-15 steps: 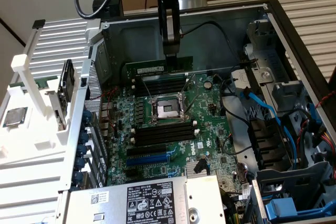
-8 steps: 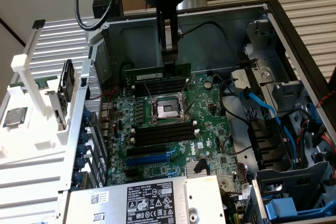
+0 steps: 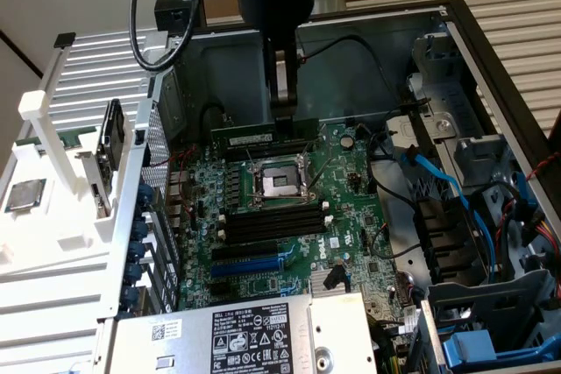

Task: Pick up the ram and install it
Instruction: 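Insert the ram into the slot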

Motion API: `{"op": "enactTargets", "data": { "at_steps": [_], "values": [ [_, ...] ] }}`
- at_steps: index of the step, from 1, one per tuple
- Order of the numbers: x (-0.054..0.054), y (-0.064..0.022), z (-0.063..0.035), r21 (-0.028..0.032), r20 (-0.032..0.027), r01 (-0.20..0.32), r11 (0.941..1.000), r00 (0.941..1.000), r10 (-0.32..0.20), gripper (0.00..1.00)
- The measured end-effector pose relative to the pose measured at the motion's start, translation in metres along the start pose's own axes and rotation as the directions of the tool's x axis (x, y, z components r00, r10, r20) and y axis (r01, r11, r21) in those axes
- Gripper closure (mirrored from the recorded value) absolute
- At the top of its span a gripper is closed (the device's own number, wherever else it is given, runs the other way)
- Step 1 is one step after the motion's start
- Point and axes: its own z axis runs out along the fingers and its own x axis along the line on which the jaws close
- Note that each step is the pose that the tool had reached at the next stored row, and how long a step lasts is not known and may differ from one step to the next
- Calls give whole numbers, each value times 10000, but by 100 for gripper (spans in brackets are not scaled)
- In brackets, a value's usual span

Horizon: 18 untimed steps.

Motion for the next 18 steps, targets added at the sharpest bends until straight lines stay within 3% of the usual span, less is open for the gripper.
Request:
{"op": "enactTargets", "data": {
  "at_steps": [4, 9, 18],
  "values": [
    [38, -1, 69, -1, 16, 0, 10000, 10000, 0, 88],
    [111, -19, 156, -3, 98, -1, 10000, 10000, 1, 88],
    [142, -38, 317, -4, 123, -1, 10000, 9999, 1, 88]
  ]
}}
